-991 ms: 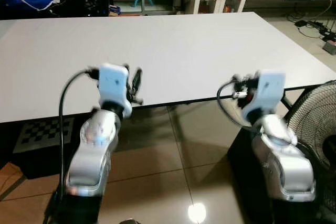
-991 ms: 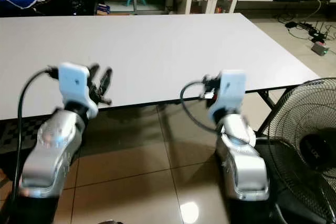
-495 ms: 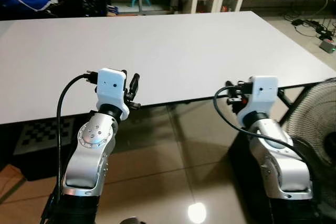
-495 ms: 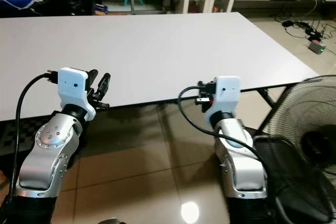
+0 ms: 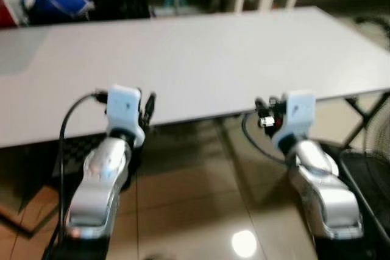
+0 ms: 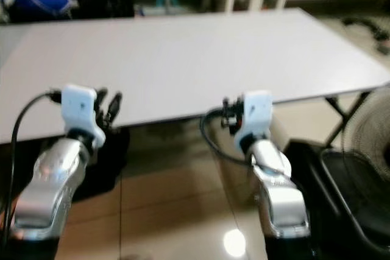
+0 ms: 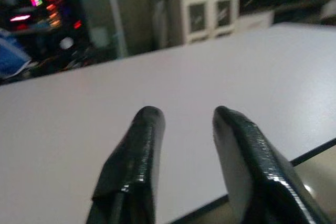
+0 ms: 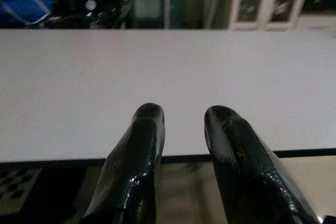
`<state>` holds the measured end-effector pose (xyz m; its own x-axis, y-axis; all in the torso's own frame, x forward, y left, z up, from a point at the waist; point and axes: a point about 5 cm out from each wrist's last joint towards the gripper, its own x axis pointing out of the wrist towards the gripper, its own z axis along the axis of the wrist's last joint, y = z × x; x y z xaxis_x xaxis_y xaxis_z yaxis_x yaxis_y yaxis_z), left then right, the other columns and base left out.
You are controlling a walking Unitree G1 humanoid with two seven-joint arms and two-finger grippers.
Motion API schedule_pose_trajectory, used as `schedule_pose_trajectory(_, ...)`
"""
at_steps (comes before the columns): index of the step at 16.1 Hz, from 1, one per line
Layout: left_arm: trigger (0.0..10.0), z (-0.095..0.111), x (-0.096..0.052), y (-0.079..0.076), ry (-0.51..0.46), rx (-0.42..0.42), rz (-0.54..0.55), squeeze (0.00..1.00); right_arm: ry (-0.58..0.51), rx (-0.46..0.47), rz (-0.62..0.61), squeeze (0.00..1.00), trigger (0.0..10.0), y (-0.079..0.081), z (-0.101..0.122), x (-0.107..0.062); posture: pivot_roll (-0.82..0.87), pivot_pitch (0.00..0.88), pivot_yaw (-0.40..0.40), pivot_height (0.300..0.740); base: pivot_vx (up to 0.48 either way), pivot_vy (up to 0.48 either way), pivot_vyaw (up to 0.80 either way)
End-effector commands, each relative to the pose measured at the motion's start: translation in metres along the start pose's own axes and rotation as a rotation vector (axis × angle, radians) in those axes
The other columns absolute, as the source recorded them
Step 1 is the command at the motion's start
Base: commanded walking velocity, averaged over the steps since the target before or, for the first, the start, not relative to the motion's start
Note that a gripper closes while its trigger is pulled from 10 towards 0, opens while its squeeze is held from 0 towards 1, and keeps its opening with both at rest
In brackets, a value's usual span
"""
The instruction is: Setting the table
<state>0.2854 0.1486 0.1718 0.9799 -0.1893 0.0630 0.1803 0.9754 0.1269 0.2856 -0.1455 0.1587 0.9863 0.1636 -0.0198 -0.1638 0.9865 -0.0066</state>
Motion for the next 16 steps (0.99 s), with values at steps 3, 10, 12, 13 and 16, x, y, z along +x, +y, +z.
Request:
schedule_pose_trajectory(3,10.0,0.005,-0.004,0.002,-0.003,-0.014,-0.012,1.00,-0.014,0.004,0.016,0.00,10.0,0.003,0.004,-0.002,0.01,0.006,-0.025,0.740,0.000,0.480,0.80)
schedule_pose_trajectory(10,10.0,0.003,-0.003,0.009,0.025,0.032,0.036,0.59,-0.006,0.002,0.022,0.00,10.0,0.006,0.003,-0.003,0.02,0.007,-0.024,0.740,0.000,0.480,0.80)
schedule_pose_trajectory(12,10.0,0.002,-0.001,0.012,0.032,0.043,0.053,0.00,0.031,0.030,-0.043,0.00,10.0,0.001,-0.002,-0.001,0.02,0.000,-0.022,0.740,0.000,0.480,0.00)
schedule_pose_trajectory(13,10.0,0.002,0.000,0.013,0.031,0.050,0.054,0.00,0.047,0.012,-0.059,0.00,10.0,0.000,-0.004,0.000,0.02,0.000,-0.021,0.740,0.000,0.480,0.00)
schedule_pose_trajectory(16,10.0,0.004,0.003,0.015,0.022,0.063,0.057,0.00,0.066,0.025,-0.112,0.00,10.0,-0.005,-0.009,0.000,0.03,0.000,-0.017,0.740,0.000,0.480,0.00)
